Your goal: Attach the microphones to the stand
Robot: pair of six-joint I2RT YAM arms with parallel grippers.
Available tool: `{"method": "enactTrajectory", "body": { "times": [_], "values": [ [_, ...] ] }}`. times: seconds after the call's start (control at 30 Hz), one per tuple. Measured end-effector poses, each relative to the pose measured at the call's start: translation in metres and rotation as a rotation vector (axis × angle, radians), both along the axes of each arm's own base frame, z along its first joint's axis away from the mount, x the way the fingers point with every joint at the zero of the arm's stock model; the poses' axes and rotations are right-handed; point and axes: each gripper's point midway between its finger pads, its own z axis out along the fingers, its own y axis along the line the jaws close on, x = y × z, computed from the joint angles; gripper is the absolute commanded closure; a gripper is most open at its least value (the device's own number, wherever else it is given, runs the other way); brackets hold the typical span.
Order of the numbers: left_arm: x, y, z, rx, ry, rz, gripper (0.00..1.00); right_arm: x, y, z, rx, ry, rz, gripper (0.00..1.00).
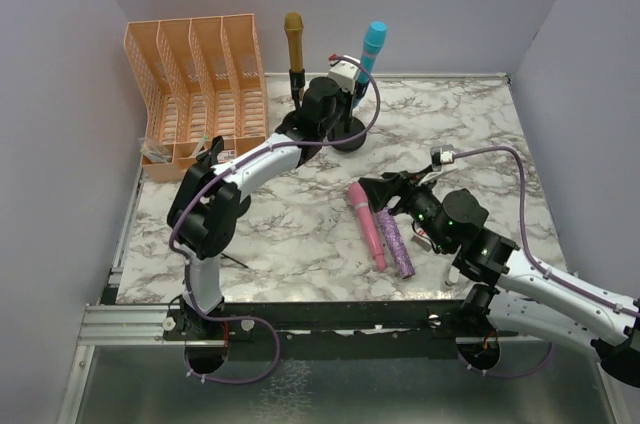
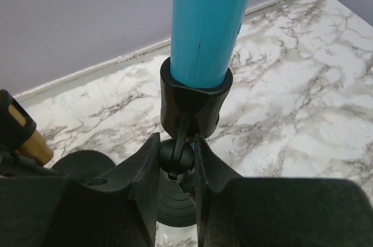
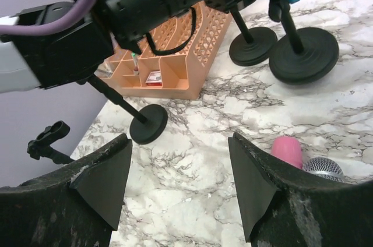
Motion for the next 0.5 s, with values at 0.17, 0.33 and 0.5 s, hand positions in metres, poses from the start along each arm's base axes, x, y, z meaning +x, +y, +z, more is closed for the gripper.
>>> {"method": "enactTrajectory", "body": {
  "times": [0.17, 0.33, 0.5],
  "values": [
    [0.030, -0.008, -0.004, 0.011, -0.023, 0.058, 1.00, -0.001, -0.005, 0.000, -0.004, 0.005, -0.013, 0.29],
    [0.051, -0.005, -0.009, 0.039, -0.040, 0.138, 1.00, -0.001, -0.008, 0.000, -0.003, 0.007, -0.023, 0.29],
    [0.062, 0.000, -0.014, 0.039, -0.035, 0.179, 1.00, -0.002, -0.008, -0.003, -0.009, 0.017, -0.023, 0.29]
  ]
}}
